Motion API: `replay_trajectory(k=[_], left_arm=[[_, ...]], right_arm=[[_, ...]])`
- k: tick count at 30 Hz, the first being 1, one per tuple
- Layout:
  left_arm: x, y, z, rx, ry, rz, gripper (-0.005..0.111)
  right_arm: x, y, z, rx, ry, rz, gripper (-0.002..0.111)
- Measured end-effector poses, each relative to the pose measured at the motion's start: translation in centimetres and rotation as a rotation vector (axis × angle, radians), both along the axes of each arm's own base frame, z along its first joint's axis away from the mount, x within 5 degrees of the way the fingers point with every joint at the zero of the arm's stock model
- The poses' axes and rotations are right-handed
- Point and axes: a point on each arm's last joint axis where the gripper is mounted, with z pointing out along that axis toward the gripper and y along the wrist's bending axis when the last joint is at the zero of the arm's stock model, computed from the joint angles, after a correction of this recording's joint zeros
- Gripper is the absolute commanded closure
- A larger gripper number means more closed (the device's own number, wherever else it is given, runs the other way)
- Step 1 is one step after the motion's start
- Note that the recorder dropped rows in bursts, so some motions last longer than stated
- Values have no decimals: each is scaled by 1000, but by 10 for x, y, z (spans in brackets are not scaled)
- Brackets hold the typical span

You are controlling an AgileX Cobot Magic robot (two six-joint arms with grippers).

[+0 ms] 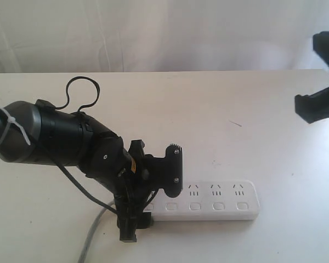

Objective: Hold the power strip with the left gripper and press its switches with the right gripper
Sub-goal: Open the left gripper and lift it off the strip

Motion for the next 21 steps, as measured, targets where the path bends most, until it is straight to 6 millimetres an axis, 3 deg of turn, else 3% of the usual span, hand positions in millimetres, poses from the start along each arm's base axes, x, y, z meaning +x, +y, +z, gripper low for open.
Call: replay_trajectory(k=[7, 9, 12, 16, 18, 21], left_arm=[[0, 0, 0, 0, 0, 0, 106], [0, 0, 0, 0, 0, 0, 101], [0, 0, 0, 0, 0, 0, 76], [-1, 0, 0, 6, 7, 0, 27], [0, 0, 0, 7, 9, 0, 18], [-2, 1, 0, 20, 19, -4, 17]], right_arm=[[-35, -20, 22, 5, -172, -4, 108], [-44, -25, 23, 17, -199, -6, 108], [-55, -32, 20, 34, -229, -7, 108], [-66, -38, 14, 48, -258, -10, 108], [-70, -40, 12, 66, -263, -3, 108], [-76, -42, 11, 95, -268, 15, 108]])
